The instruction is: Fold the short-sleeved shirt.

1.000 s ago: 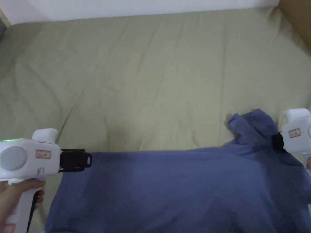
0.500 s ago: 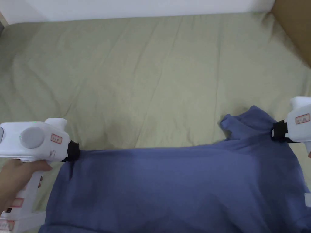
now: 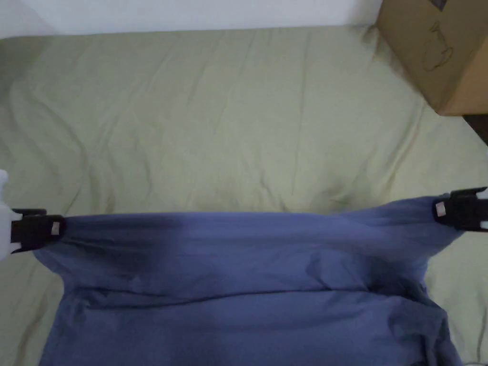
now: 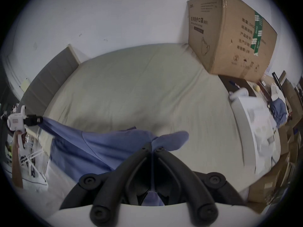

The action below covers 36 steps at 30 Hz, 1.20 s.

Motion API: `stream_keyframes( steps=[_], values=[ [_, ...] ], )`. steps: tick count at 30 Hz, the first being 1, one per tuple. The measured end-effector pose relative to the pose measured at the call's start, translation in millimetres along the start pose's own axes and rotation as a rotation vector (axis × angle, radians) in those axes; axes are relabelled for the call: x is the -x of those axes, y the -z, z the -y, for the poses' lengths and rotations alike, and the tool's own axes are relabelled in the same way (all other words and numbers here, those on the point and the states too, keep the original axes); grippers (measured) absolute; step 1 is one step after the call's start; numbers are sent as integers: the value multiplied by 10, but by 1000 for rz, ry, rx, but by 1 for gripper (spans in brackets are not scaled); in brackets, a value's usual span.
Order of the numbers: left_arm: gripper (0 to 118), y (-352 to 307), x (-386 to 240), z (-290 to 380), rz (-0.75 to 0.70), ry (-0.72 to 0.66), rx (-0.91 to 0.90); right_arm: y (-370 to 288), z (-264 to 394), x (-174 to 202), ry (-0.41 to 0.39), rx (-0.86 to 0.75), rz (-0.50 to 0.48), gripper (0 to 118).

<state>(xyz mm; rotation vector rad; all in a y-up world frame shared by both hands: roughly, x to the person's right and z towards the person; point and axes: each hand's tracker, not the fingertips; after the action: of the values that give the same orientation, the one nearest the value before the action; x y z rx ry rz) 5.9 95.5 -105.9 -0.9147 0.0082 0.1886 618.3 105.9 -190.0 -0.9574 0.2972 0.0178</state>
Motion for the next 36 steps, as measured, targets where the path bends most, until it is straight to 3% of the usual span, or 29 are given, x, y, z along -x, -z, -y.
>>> stream_keyframes(
  steps=[6, 8, 9, 10, 11, 12, 13, 14, 15, 21, 23, 24, 25, 26, 27, 31, 35, 36],
  values=[
    [3, 71, 174, 1082, 13, -101, 167, 263, 1313, 82, 58, 235, -5, 1],
    [4, 172, 239, 1317, 15, -118, 205, 395, 1537, 62, 109, 270, -3, 1],
    [5, 207, 259, 1401, 5, -132, 209, 466, 1604, 9, 125, 258, -8, 1],
    [18, 232, 259, 1432, 11, -150, 209, 473, 1626, 10, 150, 251, -1, 2],
    [38, 246, 260, 1440, 7, -155, 212, 445, 1622, 14, 179, 218, -1, 10],
    [65, 245, 254, 1454, -21, -169, 196, 411, 1612, 23, 182, 181, 7, 28],
    [100, 253, 268, 1456, -58, -166, 183, 383, 1601, 11, 180, 170, 12, 70],
    [113, 239, 279, 1457, -83, -168, 192, 365, 1577, 17, 169, 173, 15, 99],
    [115, 224, 289, 1446, -86, -179, 193, 344, 1550, 42, 151, 180, 38, 108],
    [115, -282, 331, 1232, 53, -306, -2, -182, 1275, 420, 19, -62, 51, 100],
    [112, -409, 304, 1192, 80, -309, -29, -306, 1169, 631, -24, -159, 10, 83],
    [101, -455, 277, 1191, 106, -312, -60, -340, 1126, 750, -33, -206, -1, 59],
    [68, -481, 255, 1198, 135, -311, -87, -361, 1082, 892, -42, -239, -7, 20],
    [31, -476, 243, 1234, 151, -330, -103, -357, 1048, 1035, -34, -275, 1, 2],
    [0, -441, 244, 1263, 161, -347, -98, -349, 1024, 1141, -27, -303, -27, 2],
    [0, -327, 227, 1464, 180, -335, -40, -200, 912, 1541, -8, -332, -172, 0],
    [0, -220, 503, 1628, 204, -420, -27, -57, 864, 1937, -130, -266, -236, 0],
    [11, -192, 587, 1642, 223, -438, -27, -29, 864, 2004, -161, -248, -236, 0]
  ],
)
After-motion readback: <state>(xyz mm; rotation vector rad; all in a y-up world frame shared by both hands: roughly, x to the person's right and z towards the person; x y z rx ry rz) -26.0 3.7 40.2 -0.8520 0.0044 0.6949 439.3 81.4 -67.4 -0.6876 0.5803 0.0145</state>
